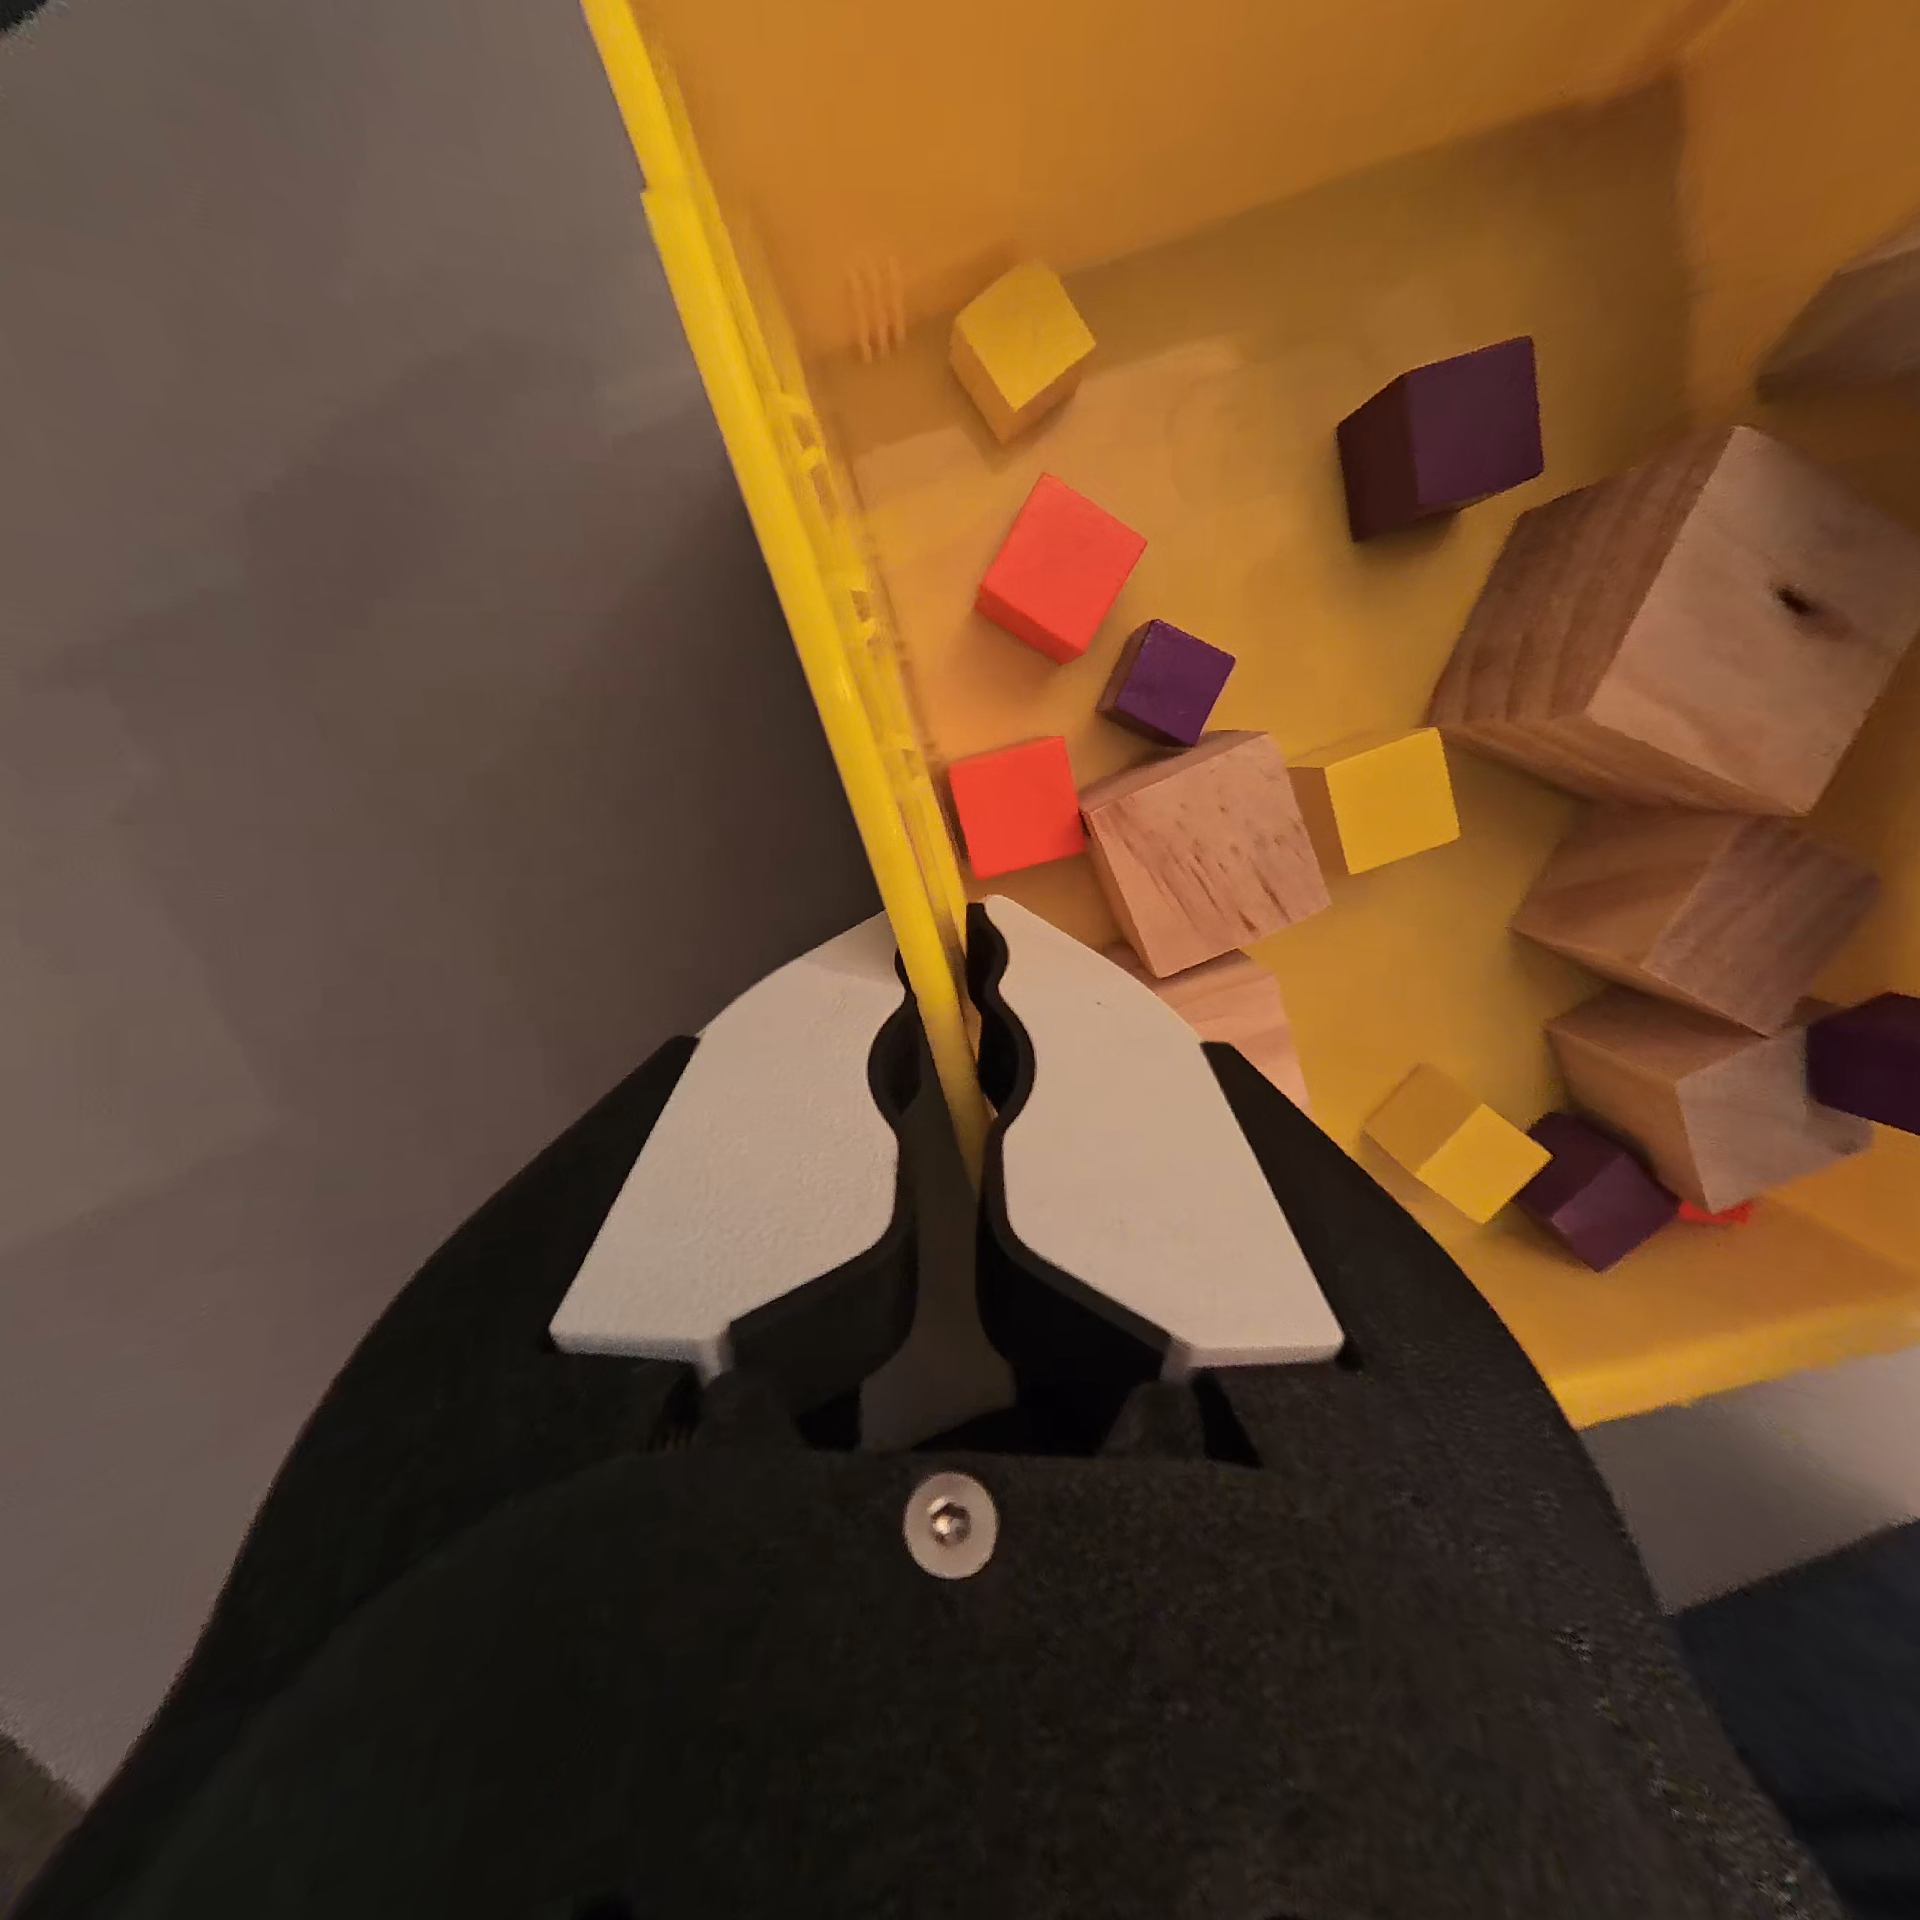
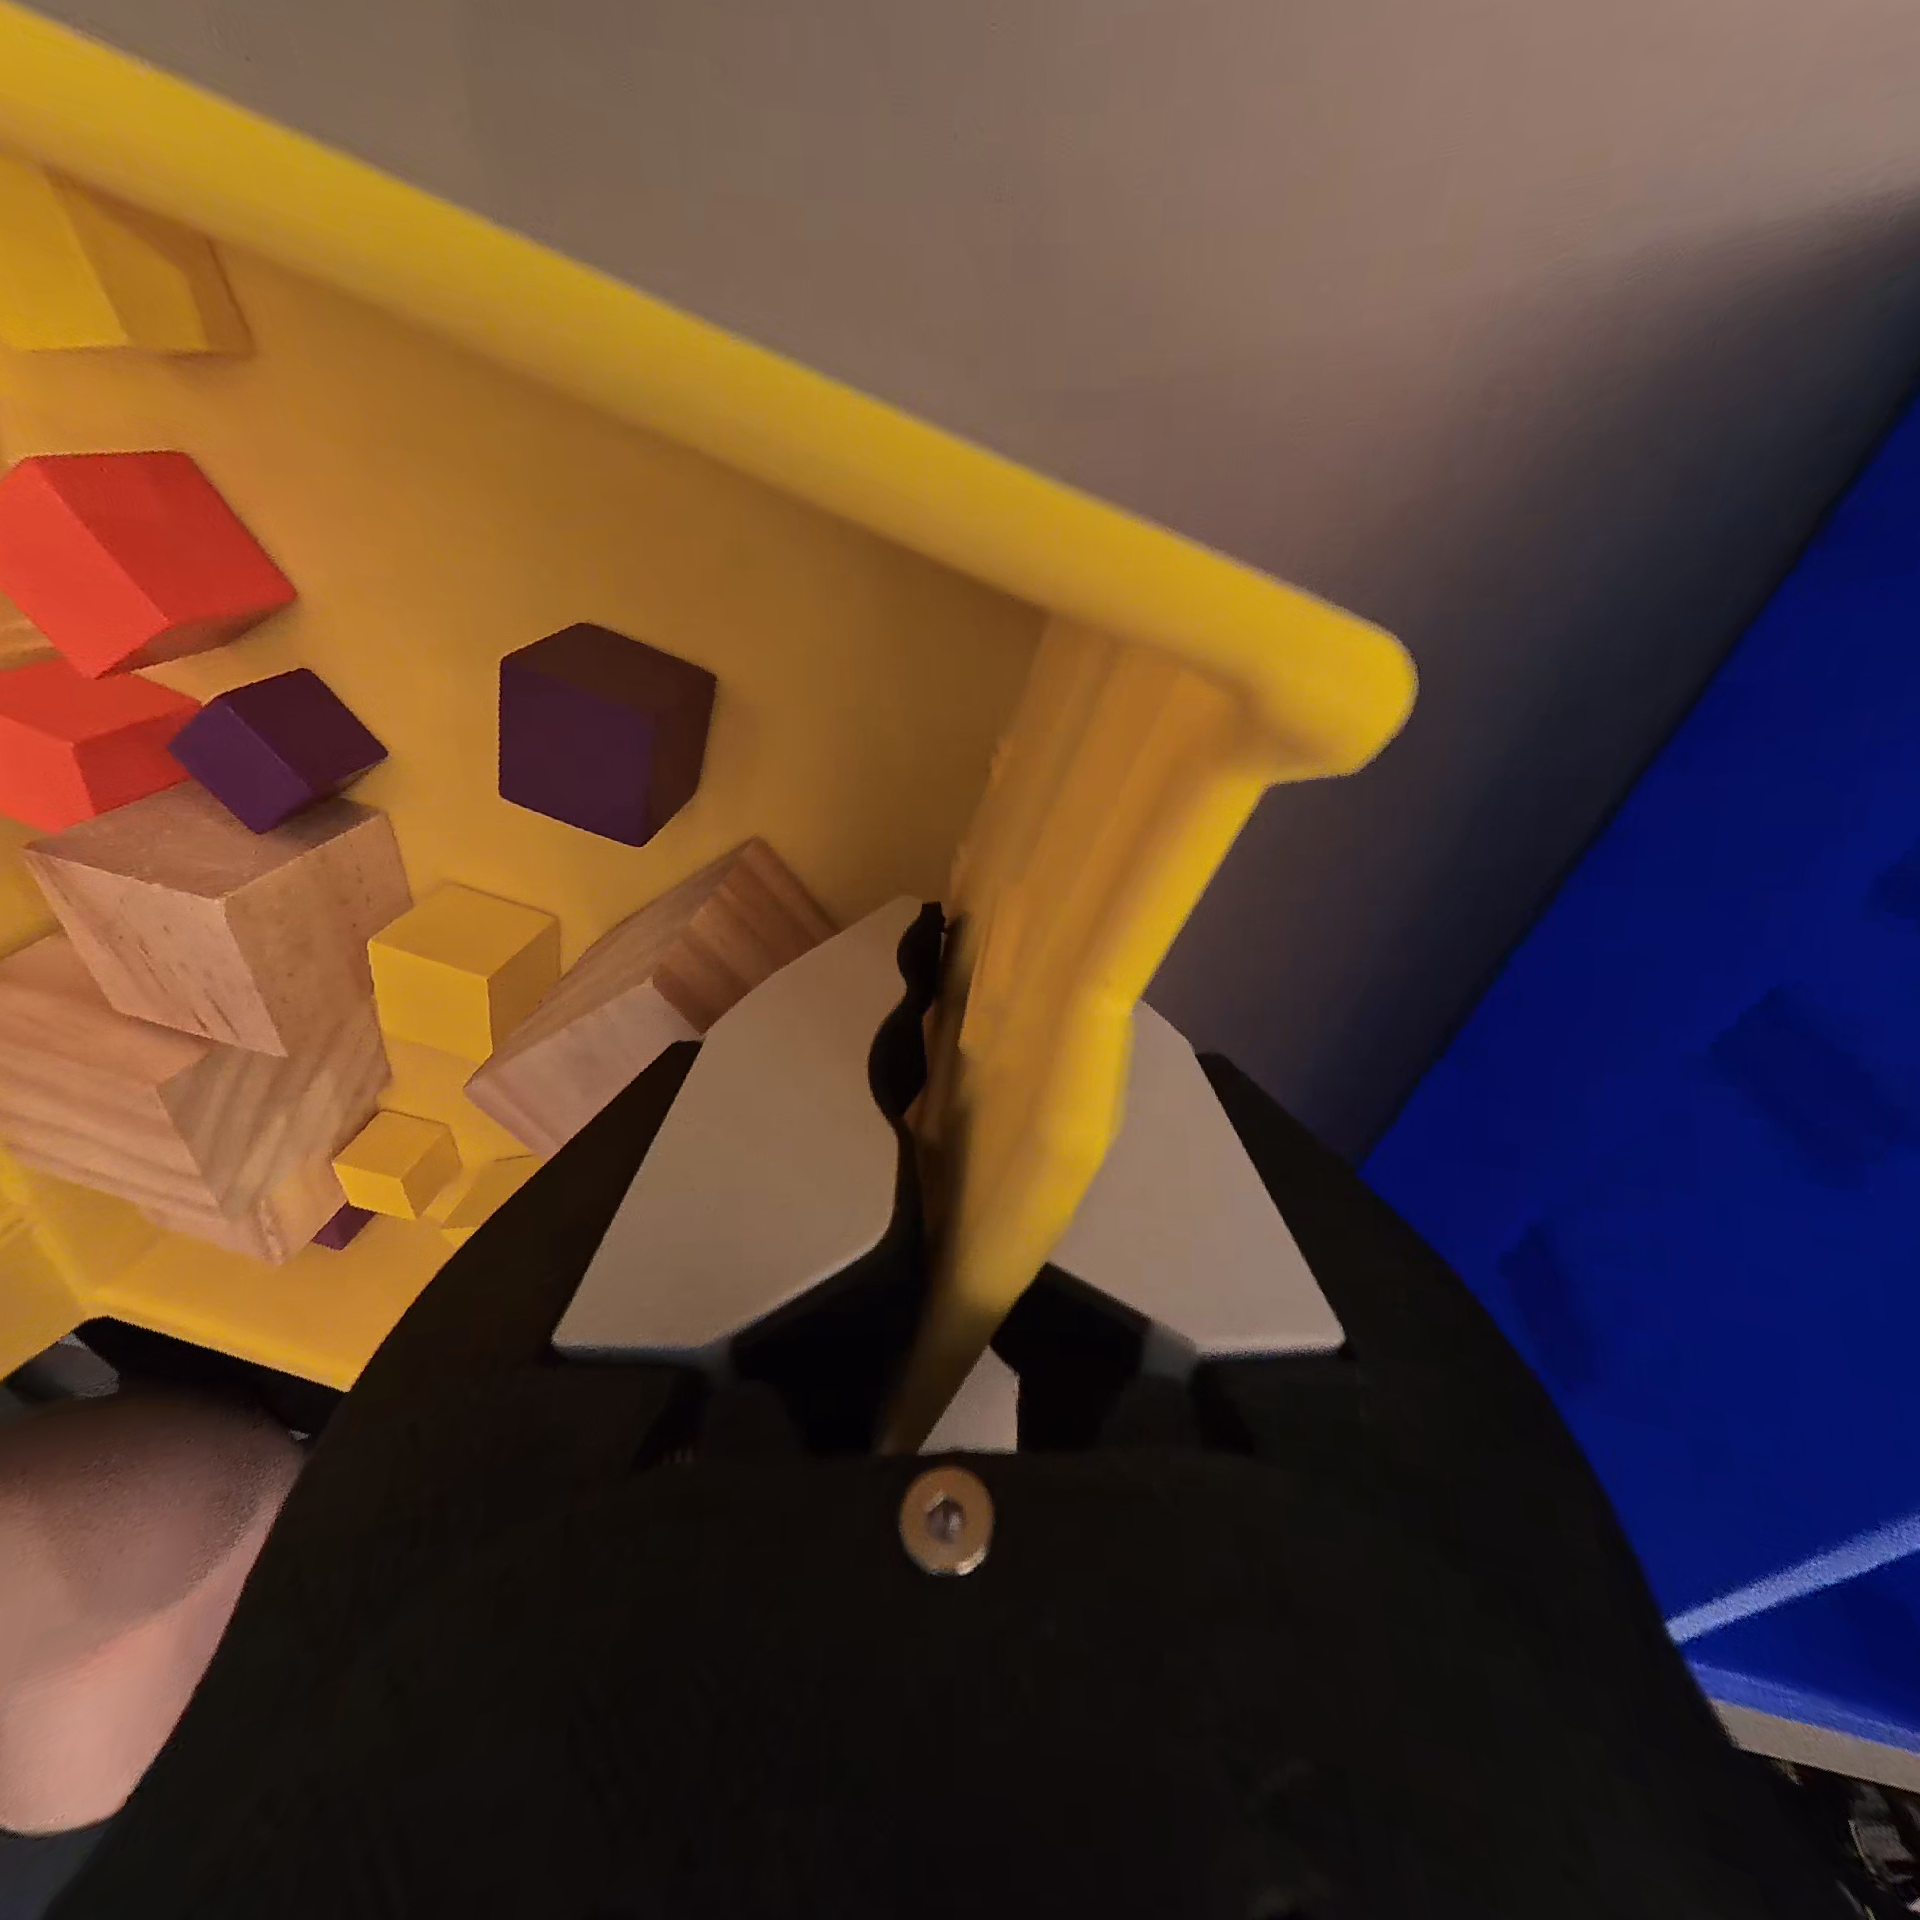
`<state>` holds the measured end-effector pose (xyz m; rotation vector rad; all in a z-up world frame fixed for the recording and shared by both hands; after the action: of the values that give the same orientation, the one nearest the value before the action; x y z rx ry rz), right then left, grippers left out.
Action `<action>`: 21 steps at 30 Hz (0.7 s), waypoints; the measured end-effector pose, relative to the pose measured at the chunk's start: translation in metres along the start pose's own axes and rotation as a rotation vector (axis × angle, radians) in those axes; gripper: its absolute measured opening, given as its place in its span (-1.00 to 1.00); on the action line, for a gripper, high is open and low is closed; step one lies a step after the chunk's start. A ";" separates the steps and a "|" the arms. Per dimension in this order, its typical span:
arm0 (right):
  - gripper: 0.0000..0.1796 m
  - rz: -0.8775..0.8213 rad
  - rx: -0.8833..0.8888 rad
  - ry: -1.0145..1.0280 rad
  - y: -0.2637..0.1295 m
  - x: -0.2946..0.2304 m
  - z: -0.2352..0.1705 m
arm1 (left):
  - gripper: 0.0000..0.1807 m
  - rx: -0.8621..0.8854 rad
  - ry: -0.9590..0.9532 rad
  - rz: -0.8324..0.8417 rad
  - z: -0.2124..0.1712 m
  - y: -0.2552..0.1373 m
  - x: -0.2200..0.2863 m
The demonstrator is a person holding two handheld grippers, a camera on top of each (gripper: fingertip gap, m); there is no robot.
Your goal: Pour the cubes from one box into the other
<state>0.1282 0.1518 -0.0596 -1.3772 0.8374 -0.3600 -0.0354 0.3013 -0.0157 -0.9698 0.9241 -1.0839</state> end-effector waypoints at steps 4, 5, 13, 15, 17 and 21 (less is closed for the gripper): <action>-0.96 0.023 -0.028 0.027 -0.006 0.011 0.001 | -0.94 -0.046 0.008 -0.035 0.010 0.000 0.005; -0.96 0.024 -0.025 0.031 -0.008 0.013 0.002 | -0.94 -0.048 -0.004 -0.055 0.013 0.001 0.005; -0.96 0.006 0.050 0.022 -0.068 0.027 0.009 | -0.95 -0.039 0.008 -0.061 0.051 -0.034 0.020; -0.96 -0.004 0.082 0.018 -0.096 0.033 0.011 | -0.95 -0.016 0.030 -0.048 0.068 -0.053 0.029; -0.96 -0.012 0.132 0.022 -0.129 0.041 0.013 | -0.95 0.022 0.044 -0.029 0.090 -0.077 0.038; -0.94 0.026 0.222 0.034 -0.187 0.059 0.010 | -0.95 0.090 0.078 0.028 0.127 -0.126 0.060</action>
<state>0.2194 0.0824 0.0998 -1.1559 0.8167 -0.4434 0.0615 0.2420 0.1341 -0.8429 0.9415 -1.1369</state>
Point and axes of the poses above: each gripper's, where its closed fingertips meet, y out along the fingers, z out of its top, x = y × z across the jaws, the point moved 8 cm from there along -y, back along the fingers, and after that the axes turned 8 degrees about z, right-handed, at the moved point
